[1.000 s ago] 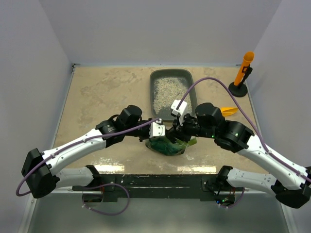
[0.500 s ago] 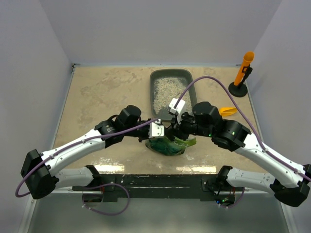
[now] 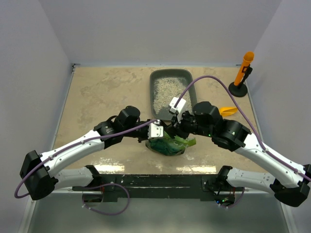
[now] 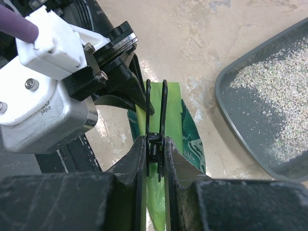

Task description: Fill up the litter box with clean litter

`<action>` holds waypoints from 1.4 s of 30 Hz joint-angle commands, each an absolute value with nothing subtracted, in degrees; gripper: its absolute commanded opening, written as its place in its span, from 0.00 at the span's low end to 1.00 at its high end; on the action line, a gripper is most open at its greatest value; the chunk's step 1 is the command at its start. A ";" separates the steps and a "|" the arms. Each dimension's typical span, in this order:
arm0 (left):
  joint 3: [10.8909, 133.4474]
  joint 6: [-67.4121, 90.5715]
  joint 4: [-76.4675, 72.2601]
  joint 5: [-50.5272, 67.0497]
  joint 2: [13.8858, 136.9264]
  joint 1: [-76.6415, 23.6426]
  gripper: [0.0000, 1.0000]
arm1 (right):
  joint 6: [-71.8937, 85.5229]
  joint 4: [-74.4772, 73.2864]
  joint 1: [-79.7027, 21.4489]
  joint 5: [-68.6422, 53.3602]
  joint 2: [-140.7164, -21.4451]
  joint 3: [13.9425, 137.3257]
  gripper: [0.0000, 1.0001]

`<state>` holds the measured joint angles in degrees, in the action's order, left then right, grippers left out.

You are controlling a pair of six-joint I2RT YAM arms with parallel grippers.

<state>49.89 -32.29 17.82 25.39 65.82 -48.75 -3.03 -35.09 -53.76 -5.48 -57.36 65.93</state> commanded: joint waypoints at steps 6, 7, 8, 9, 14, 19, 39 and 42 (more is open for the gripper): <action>49.48 -32.34 14.24 26.89 62.84 -47.99 0.00 | -4.04 -33.66 -54.49 -6.42 -57.83 65.83 0.00; 49.40 -32.26 14.15 26.98 62.93 -48.08 0.00 | -3.87 -33.66 -54.58 -6.42 -57.83 65.57 0.00; 49.48 -32.26 14.15 27.16 63.02 -48.08 0.00 | -3.87 -33.66 -54.58 -6.50 -57.83 65.39 0.00; 49.48 -32.17 14.15 27.16 63.10 -47.99 0.00 | -3.78 -33.84 -54.58 -6.42 -57.83 65.22 0.00; 49.75 -32.17 14.33 27.07 63.02 -47.55 0.00 | -3.52 -35.59 -55.02 -4.75 -58.53 64.07 0.00; 49.75 -32.52 14.50 28.39 62.05 -46.41 0.00 | -3.60 -37.44 -55.28 -3.52 -60.11 64.68 0.00; 49.93 -38.14 19.60 25.05 55.11 -38.32 0.00 | -9.93 -43.94 -58.00 -2.82 -70.48 69.60 0.00; 48.52 -38.32 18.81 24.00 52.83 -37.62 0.00 | -10.90 -45.70 -58.62 -0.45 -72.94 70.75 0.00</action>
<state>47.94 -35.79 25.87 27.05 58.35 -39.86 -8.25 -36.84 -57.82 -5.02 -69.91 69.47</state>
